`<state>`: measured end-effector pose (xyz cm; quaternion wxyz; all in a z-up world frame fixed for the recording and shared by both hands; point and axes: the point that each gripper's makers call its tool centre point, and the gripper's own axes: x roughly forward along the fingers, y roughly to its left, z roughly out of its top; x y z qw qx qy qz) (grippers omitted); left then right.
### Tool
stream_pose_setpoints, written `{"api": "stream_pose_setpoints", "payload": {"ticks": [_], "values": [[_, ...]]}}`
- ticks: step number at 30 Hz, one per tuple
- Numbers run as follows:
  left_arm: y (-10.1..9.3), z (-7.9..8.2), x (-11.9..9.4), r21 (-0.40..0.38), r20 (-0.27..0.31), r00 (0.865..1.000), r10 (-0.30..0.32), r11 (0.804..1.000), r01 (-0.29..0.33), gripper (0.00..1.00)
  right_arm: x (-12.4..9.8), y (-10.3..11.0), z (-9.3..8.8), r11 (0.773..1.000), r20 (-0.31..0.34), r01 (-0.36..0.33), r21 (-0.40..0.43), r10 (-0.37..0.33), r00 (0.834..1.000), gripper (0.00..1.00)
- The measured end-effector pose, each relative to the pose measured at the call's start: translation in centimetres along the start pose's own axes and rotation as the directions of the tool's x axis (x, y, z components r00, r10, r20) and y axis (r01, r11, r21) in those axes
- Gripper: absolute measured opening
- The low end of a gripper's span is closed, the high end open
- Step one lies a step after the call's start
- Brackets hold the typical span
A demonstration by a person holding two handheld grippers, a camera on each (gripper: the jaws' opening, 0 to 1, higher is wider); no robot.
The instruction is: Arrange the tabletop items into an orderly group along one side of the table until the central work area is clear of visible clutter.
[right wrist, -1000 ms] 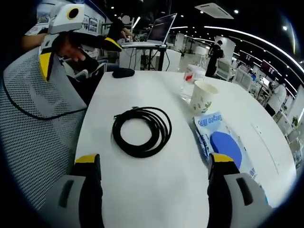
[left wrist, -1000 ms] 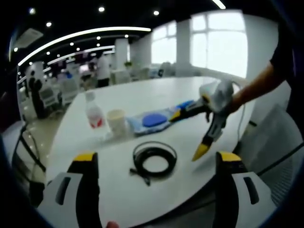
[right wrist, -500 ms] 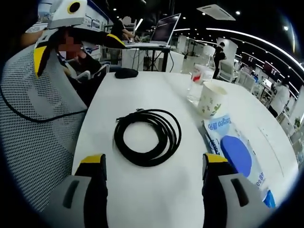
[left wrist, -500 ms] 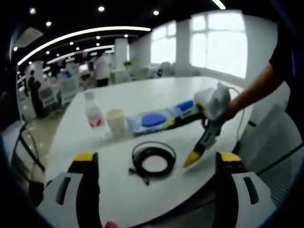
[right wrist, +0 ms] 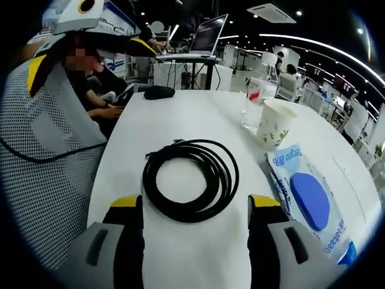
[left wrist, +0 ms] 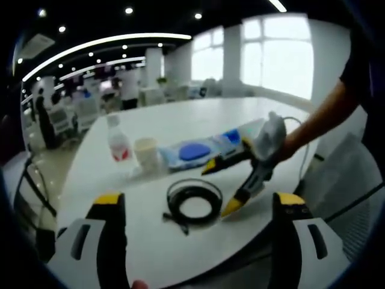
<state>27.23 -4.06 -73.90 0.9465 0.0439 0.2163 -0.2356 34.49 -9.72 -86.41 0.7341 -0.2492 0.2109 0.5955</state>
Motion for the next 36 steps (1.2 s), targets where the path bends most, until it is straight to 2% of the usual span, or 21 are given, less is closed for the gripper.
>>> {"api": "stream_pose_setpoints", "payload": {"ticks": [3, 7, 12, 15, 25, 28, 36], "values": [[0.1, 0.0, 0.0, -0.002, 0.001, 1.0, 0.001, 1.0, -0.001, 0.98, 0.3, 0.3, 0.4, 1.0, 0.011, -0.008, -0.005, 0.008, 1.0, 0.67], [0.1, 0.1, 0.0, -0.008, 0.003, 1.0, 0.003, 1.0, -0.003, 0.98, 0.3, 0.6, 1.2, 0.999, 0.024, -0.007, -0.05, 0.008, 1.0, 0.67], [0.1, 0.1, 0.0, -0.01, 0.002, 1.0, 0.004, 1.0, -0.004, 0.98, 0.6, 0.3, 1.6, 0.998, 0.031, -0.003, -0.063, 0.005, 1.0, 0.64], [0.1, 0.2, -0.1, -0.012, 0.007, 1.0, 0.005, 1.0, -0.005, 0.98, 0.6, 0.7, 2.1, 0.995, 0.042, -0.009, -0.101, 0.014, 0.999, 0.61], [0.1, 0.1, -0.1, -0.015, 0.007, 1.0, 0.008, 1.0, -0.008, 0.97, 1.5, 3.2, 1.3, 0.986, -0.016, -0.113, -0.122, 0.112, 0.994, 0.39], [0.0, 0.0, -0.1, -0.015, 0.007, 1.0, 0.008, 1.0, -0.008, 0.96, 1.7, 3.7, 1.4, 0.982, -0.02, -0.124, -0.144, 0.122, 0.992, 0.35], [0.0, -0.1, -0.2, -0.014, 0.003, 1.0, 0.012, 1.0, -0.011, 0.96, 2.3, 5.0, 1.7, 0.974, -0.02, -0.172, -0.151, 0.171, 0.985, 0.16]]}}
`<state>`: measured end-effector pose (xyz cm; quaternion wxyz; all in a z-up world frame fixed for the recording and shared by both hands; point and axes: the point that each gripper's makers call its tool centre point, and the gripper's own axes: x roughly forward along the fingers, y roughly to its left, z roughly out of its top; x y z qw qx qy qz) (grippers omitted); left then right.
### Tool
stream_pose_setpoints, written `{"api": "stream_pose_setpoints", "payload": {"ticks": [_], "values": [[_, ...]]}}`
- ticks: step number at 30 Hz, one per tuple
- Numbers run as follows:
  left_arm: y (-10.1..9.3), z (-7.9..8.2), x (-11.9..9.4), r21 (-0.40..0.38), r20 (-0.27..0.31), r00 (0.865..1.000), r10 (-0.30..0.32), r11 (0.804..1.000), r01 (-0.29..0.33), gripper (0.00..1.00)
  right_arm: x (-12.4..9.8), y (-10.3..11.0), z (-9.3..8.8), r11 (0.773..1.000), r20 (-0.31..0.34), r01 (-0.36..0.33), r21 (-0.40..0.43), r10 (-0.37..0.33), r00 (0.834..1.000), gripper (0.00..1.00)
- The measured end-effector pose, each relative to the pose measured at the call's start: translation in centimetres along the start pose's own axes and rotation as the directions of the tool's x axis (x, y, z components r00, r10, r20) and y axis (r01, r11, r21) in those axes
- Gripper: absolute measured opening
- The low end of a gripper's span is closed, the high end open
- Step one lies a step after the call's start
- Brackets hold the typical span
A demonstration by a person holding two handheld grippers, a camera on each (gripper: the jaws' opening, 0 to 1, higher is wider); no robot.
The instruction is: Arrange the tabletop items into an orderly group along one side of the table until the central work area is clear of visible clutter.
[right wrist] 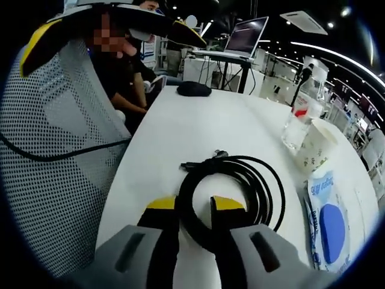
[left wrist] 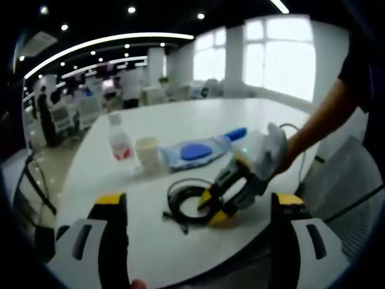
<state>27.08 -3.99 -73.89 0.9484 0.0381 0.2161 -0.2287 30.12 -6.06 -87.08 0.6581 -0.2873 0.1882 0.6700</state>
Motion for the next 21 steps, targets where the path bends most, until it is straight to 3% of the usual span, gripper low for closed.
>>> {"api": "stream_pose_setpoints", "payload": {"ticks": [3, 21], "values": [[0.01, 0.0, -0.01, -0.003, 0.0, 1.0, 0.001, 1.0, -0.001, 0.95, 0.32, 0.15, 0.01, 1.0, -0.003, -0.014, 0.019, 0.014, 1.0, 0.09], [-0.05, 0.13, 0.08, 0.002, -0.002, 1.0, 0.003, 1.0, -0.003, 0.98, 0.53, 0.5, 0.12, 0.997, -0.004, -0.035, 0.07, 0.036, 0.999, 0.03]]}}
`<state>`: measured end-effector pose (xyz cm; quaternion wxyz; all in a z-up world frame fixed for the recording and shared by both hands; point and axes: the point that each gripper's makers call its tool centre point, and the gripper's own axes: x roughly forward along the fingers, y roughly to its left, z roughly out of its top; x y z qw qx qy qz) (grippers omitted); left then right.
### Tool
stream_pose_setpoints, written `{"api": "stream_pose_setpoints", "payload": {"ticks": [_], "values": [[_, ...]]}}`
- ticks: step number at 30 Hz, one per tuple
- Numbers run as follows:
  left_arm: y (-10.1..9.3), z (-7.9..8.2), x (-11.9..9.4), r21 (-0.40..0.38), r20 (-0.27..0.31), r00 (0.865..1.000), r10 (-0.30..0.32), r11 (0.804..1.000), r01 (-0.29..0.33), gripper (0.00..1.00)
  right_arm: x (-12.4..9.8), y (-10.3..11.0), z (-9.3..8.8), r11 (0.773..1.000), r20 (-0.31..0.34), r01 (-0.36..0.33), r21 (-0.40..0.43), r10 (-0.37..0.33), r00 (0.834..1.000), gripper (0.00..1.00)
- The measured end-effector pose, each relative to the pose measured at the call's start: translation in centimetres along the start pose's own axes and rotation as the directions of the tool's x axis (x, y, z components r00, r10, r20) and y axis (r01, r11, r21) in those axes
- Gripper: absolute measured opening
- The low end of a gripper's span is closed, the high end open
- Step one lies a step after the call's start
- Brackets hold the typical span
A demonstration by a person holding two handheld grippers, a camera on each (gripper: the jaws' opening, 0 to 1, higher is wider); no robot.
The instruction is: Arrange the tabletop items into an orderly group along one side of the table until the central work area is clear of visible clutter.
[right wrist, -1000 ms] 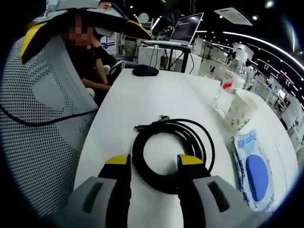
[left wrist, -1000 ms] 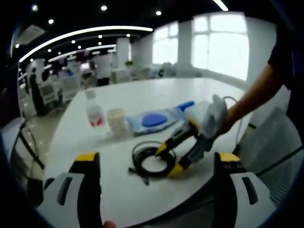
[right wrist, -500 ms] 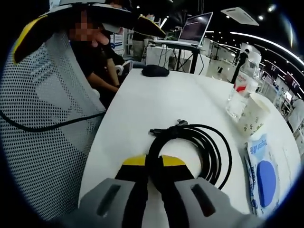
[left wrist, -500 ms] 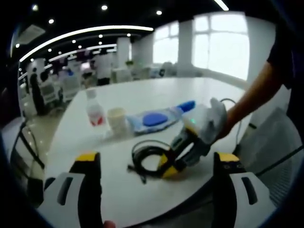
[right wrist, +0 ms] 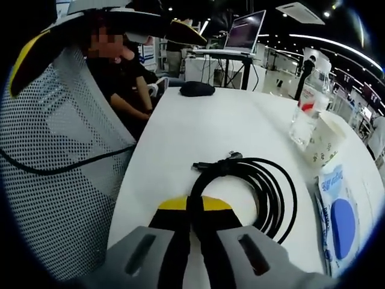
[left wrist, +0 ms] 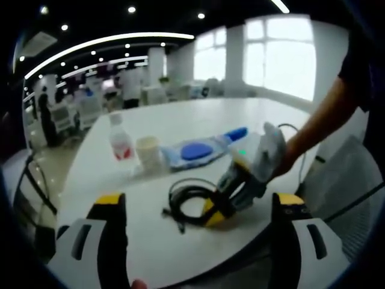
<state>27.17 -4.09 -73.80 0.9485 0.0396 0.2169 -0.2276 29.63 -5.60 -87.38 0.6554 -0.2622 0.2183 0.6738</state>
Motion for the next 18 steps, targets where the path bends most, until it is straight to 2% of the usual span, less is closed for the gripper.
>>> {"api": "stream_pose_setpoints", "payload": {"ticks": [11, 18], "values": [[0.1, 0.3, 0.0, 0.007, 0.014, 1.0, 0.002, 1.0, -0.003, 0.99, -1.4, 0.5, 1.6, 0.999, 0.072, 0.013, 0.036, -0.015, 0.997, 0.03], [0.2, 0.4, 0.1, 0.009, 0.02, 1.0, 0.006, 1.0, -0.006, 0.99, -2.5, 0.0, 2.4, 0.998, 0.102, 0.031, 0.054, -0.036, 0.994, 0.02]]}}
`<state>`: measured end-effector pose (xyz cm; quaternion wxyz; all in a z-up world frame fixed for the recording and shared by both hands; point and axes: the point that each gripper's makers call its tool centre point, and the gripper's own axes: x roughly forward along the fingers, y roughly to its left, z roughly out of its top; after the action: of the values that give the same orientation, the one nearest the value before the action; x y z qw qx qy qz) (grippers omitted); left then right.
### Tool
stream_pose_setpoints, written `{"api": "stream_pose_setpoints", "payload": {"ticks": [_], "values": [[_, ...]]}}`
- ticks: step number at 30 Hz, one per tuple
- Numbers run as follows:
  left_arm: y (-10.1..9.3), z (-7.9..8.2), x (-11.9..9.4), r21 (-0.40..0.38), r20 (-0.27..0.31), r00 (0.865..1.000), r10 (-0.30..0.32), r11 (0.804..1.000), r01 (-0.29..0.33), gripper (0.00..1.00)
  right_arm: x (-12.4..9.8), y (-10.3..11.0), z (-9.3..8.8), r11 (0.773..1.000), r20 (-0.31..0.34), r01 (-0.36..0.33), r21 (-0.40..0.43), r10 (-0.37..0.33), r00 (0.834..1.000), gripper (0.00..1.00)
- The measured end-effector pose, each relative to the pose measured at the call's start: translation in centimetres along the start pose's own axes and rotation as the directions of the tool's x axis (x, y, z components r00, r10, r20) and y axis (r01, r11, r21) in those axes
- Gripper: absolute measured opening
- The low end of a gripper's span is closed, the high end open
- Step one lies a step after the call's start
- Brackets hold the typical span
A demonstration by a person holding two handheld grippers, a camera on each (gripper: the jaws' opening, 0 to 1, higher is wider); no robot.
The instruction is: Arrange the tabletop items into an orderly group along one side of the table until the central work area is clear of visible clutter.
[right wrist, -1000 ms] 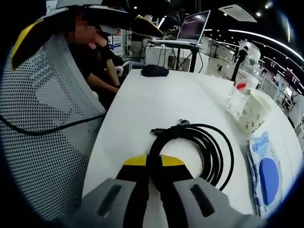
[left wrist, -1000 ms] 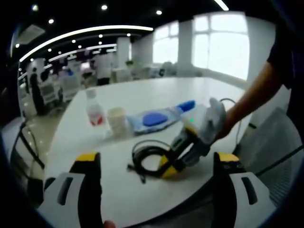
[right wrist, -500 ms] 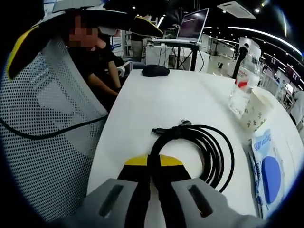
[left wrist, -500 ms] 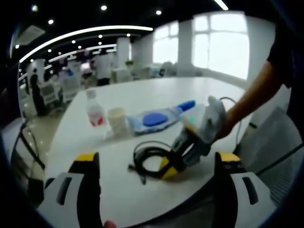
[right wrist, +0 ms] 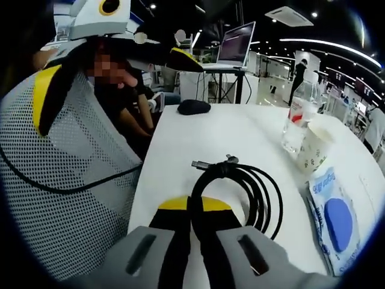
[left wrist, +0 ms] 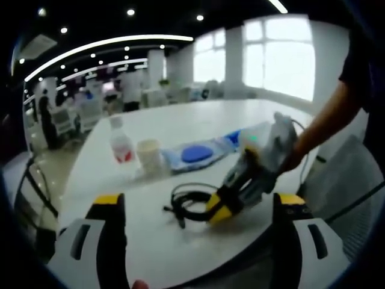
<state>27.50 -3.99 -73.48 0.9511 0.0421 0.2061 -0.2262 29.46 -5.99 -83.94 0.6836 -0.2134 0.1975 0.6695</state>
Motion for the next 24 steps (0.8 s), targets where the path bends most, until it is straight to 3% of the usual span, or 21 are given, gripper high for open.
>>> {"api": "stream_pose_setpoints", "payload": {"ticks": [13, 24], "values": [[0.2, 0.3, -0.1, -0.004, 0.021, 1.0, 0.006, 1.0, -0.006, 1.0, -2.1, -1.1, 2.8, 0.998, 0.087, 0.051, 0.025, -0.053, 0.995, 0.02], [-0.1, 0.3, -0.2, -0.009, 0.028, 1.0, 0.002, 1.0, -0.001, 1.0, -4.0, -2.1, 4.3, 0.996, 0.125, 0.085, 0.026, -0.088, 0.988, 0.03]]}}
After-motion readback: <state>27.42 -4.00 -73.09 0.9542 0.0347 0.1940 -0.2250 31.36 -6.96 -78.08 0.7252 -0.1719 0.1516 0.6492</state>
